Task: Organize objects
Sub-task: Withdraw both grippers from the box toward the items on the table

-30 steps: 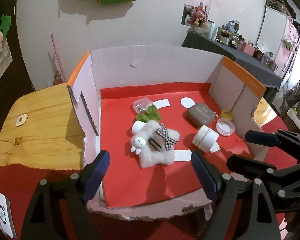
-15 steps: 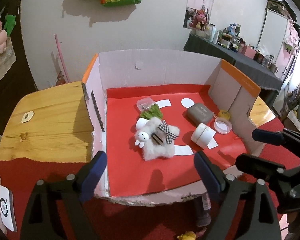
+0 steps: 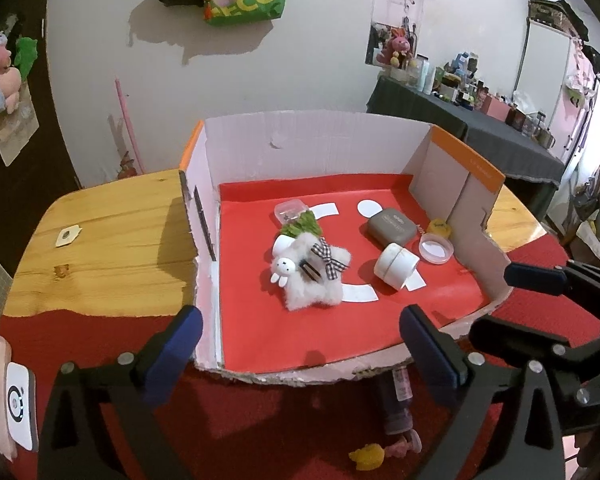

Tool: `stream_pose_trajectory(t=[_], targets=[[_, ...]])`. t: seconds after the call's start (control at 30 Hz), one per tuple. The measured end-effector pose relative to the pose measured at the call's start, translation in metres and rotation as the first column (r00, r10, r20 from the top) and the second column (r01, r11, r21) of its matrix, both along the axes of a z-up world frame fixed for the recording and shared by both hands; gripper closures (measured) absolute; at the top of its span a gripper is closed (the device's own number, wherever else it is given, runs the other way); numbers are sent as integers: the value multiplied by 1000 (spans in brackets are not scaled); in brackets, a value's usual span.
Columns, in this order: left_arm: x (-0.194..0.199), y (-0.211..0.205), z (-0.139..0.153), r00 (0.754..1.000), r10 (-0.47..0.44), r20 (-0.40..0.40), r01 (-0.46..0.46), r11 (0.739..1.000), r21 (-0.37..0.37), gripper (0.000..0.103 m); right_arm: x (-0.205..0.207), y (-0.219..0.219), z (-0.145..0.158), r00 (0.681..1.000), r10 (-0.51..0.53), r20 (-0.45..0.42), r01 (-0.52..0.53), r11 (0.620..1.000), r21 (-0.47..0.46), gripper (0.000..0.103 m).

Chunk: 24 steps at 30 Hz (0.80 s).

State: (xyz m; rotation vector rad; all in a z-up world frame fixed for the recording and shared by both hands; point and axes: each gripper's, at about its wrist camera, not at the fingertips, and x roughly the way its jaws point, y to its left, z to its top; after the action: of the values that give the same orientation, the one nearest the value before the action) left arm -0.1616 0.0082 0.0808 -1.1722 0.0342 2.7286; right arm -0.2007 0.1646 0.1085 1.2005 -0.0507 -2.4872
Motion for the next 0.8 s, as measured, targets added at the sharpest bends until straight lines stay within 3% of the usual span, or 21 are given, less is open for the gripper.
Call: stream_pose_trajectory(t=[0.1,0.8], targets=[[5,-1,1,1000,2,-3,-2,1000,2,2,6,-1,0,1000,6,-2,-6,1000,3,15],[33,-8,2,1000,-7,-2,7,1000,3,0,36,0,-2,1000,7,-4,-7,1000,-7,11]])
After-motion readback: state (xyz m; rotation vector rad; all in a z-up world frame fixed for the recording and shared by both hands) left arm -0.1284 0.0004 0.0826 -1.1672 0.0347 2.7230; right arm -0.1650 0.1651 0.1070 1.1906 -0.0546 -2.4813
